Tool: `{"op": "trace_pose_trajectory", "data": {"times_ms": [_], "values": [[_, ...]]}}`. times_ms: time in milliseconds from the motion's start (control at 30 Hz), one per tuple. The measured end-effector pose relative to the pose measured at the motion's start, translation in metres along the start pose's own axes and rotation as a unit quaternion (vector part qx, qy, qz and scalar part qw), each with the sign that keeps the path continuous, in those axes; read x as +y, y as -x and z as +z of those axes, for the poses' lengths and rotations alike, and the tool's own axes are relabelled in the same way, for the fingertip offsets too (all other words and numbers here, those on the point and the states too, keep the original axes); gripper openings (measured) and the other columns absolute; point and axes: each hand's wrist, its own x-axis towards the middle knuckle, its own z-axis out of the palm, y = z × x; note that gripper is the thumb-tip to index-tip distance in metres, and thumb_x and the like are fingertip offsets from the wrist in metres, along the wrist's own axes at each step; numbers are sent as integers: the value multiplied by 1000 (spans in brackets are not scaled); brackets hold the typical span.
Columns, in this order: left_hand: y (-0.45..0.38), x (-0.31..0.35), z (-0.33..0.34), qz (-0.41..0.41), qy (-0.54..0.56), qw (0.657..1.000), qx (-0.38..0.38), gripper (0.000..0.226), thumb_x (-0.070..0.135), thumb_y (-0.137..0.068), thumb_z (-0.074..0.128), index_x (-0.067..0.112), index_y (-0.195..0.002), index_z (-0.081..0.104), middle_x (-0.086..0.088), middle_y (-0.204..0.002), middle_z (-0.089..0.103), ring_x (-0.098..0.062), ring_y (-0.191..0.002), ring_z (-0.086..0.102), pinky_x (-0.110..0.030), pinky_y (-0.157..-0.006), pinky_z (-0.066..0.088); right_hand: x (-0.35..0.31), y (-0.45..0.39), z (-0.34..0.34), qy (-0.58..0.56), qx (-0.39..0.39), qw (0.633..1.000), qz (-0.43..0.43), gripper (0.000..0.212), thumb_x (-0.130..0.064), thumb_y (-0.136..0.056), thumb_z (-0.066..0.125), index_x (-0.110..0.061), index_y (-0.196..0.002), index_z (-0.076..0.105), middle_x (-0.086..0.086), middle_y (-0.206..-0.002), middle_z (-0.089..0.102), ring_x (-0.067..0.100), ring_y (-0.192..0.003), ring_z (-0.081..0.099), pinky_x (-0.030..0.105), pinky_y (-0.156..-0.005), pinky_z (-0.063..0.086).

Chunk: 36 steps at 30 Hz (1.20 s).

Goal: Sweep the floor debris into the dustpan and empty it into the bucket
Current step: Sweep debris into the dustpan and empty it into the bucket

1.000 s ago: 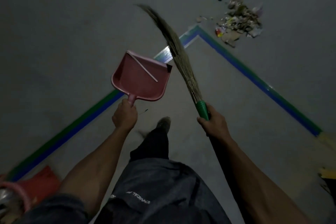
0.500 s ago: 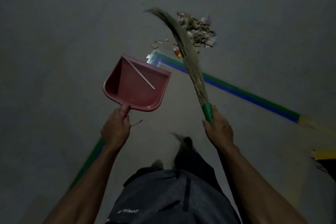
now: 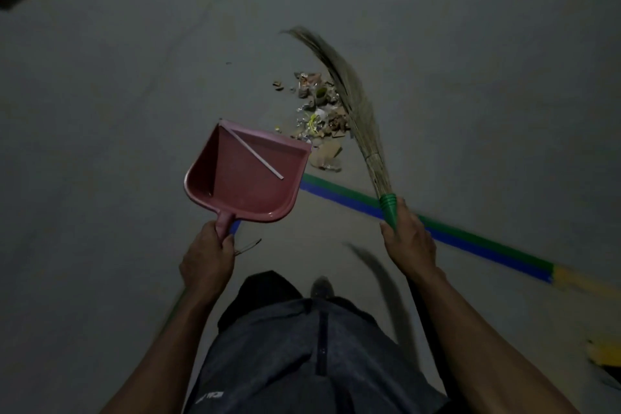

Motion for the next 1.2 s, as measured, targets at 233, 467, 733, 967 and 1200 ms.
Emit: {"op": "trace_pose_trajectory", "data": {"times_ms": [233, 467, 733, 967, 1200], "values": [[-80, 84, 23, 16, 3, 1000, -20, 21, 30, -93, 54, 12, -102, 54, -11, -89, 61, -33, -80, 59, -34, -64, 38, -10, -98, -41, 8, -6, 1000, 7, 67, -38, -100, 46, -21, -156, 15, 16, -122, 54, 34, -102, 56, 39, -80, 47], [-180, 159, 68, 23, 22, 999, -33, 18, 29, -93, 56, 12, -100, 56, -2, -82, 53, -31, -80, 58, -33, -64, 33, -18, -219, -63, 31, -15, 999, 17, 66, -39, -99, 46, -23, -155, 14, 15, -123, 55, 34, -101, 56, 39, -80, 44], [-295, 240, 79, 37, 14, 998, -47, 19, 30, -93, 55, 13, -101, 56, -6, -84, 59, -30, -76, 58, -33, -64, 35, -51, -348, -104, 39, -25, 999, 16, 66, -40, -99, 45, -23, -155, 15, 16, -126, 55, 34, -106, 56, 36, -79, 41], [-342, 295, 83, -3, 16, 1000, -24, 18, 32, -94, 55, 16, -102, 56, 6, -76, 48, -17, -67, 45, -32, -61, 32, -69, -432, -132, 44, -31, 998, -19, 65, -37, -97, 47, -23, -153, 18, 16, -122, 57, 34, -101, 57, 35, -74, 39], [-349, 350, 109, -93, 23, 995, -10, 21, 28, -96, 54, 11, -108, 56, -2, -85, 54, -20, -73, 48, -33, -65, 34, -68, -530, -159, 46, -81, 992, -84, 62, -32, -96, 51, -21, -151, 24, 17, -120, 59, 35, -101, 59, 34, -73, 38]]}}
